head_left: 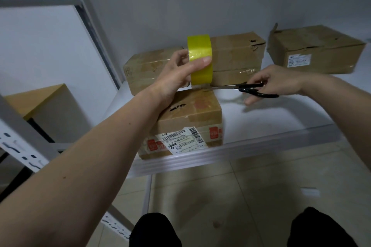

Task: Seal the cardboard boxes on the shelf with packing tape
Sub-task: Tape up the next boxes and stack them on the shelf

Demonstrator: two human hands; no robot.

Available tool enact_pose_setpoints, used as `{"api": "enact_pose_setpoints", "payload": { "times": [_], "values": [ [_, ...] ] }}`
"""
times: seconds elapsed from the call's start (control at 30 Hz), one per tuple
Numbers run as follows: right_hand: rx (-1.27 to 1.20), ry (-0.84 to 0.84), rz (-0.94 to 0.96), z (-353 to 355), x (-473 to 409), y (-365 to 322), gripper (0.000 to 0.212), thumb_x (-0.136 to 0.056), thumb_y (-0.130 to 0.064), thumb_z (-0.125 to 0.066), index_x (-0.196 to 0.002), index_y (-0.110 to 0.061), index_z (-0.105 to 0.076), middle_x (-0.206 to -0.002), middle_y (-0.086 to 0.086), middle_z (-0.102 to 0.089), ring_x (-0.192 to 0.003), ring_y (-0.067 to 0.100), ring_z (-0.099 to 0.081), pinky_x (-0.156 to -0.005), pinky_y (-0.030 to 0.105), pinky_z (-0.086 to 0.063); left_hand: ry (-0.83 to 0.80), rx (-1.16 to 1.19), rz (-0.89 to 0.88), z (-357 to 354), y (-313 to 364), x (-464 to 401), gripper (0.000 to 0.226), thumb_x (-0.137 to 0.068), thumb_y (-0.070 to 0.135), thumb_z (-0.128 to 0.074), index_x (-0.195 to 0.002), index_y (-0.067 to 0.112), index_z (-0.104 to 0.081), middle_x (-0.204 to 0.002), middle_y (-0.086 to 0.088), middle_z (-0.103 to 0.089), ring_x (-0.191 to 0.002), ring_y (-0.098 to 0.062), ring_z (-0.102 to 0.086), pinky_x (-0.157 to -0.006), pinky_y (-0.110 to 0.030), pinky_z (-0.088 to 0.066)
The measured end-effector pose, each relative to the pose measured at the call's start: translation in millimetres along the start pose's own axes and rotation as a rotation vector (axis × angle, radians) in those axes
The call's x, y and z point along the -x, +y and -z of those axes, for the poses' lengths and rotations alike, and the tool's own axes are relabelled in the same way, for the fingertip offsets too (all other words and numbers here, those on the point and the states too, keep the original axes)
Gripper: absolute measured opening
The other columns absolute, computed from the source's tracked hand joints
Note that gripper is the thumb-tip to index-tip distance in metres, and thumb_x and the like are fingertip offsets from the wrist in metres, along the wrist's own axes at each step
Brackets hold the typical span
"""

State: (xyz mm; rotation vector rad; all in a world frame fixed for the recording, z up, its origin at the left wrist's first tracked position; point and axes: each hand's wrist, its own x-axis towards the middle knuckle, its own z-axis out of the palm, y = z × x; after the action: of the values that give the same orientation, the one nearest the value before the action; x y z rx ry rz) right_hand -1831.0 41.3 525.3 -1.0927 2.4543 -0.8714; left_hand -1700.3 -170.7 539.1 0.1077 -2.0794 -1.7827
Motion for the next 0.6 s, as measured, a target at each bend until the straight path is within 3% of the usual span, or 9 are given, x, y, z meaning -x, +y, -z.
{"api": "enact_pose_setpoints", "payload": {
  "times": [0.1, 0.27, 0.4, 0.5, 0.6],
  "values": [
    [0.075, -0.045, 0.022, 1.7, -8.1, -12.0, 0.043, -0.05, -0.049, -0.081, -0.082, -0.022, -0.071, -0.073, -0.003, -0.057, -0.068, 0.012, -0.05, -0.061, 0.025, -0.035, -0.012, 0.005, 0.003, 0.4, -0.4, -1.1, 0.084, -0.054, 0.048, -0.084, -0.127, 0.018, -0.053, -0.125, -0.007, -0.067, -0.122, -0.04, -0.057, -0.107, -0.065, -0.036],
    [0.212, -0.068, -0.005, 6.8, -15.6, -20.2, 0.037, -0.062, -0.041, -0.085, -0.076, -0.012, -0.067, -0.061, -0.005, -0.05, -0.06, 0.013, -0.045, -0.057, 0.025, -0.032, -0.029, -0.002, 0.017, 2.0, 0.4, -3.0, 0.085, -0.053, 0.05, -0.082, -0.127, 0.02, -0.052, -0.124, -0.004, -0.067, -0.114, -0.029, -0.065, -0.107, -0.058, -0.042],
    [0.34, -0.036, -0.01, 8.7, -21.4, -23.3, 0.041, -0.062, -0.038, -0.087, -0.06, -0.01, -0.057, -0.049, -0.005, -0.042, -0.051, 0.014, -0.039, -0.052, 0.025, -0.029, -0.025, 0.041, 0.025, 3.3, 0.8, -4.2, 0.089, -0.053, 0.048, -0.082, -0.13, 0.017, -0.052, -0.128, -0.008, -0.065, -0.112, -0.026, -0.067, -0.106, -0.055, -0.044],
    [0.478, 0.042, -0.003, 9.5, -25.1, -24.6, 0.036, -0.063, -0.032, -0.089, -0.067, -0.004, -0.066, -0.045, -0.002, -0.044, -0.048, 0.017, -0.037, -0.047, 0.023, -0.026, -0.028, 0.044, 0.022, 4.1, 0.1, -4.3, 0.089, -0.053, 0.048, -0.081, -0.13, 0.016, -0.051, -0.127, -0.007, -0.066, -0.11, -0.025, -0.068, -0.104, -0.053, -0.047],
    [0.628, 0.09, 0.051, 10.9, -27.4, -30.9, 0.033, -0.064, -0.037, -0.087, -0.075, -0.009, -0.074, -0.052, 0.001, -0.049, -0.051, 0.017, -0.042, -0.047, 0.022, -0.03, -0.045, 0.052, 0.018, 5.5, -0.3, -4.2, 0.091, -0.053, 0.046, -0.08, -0.132, 0.014, -0.049, -0.125, -0.004, -0.066, -0.104, -0.019, -0.07, -0.092, -0.041, -0.057]
  ]
}}
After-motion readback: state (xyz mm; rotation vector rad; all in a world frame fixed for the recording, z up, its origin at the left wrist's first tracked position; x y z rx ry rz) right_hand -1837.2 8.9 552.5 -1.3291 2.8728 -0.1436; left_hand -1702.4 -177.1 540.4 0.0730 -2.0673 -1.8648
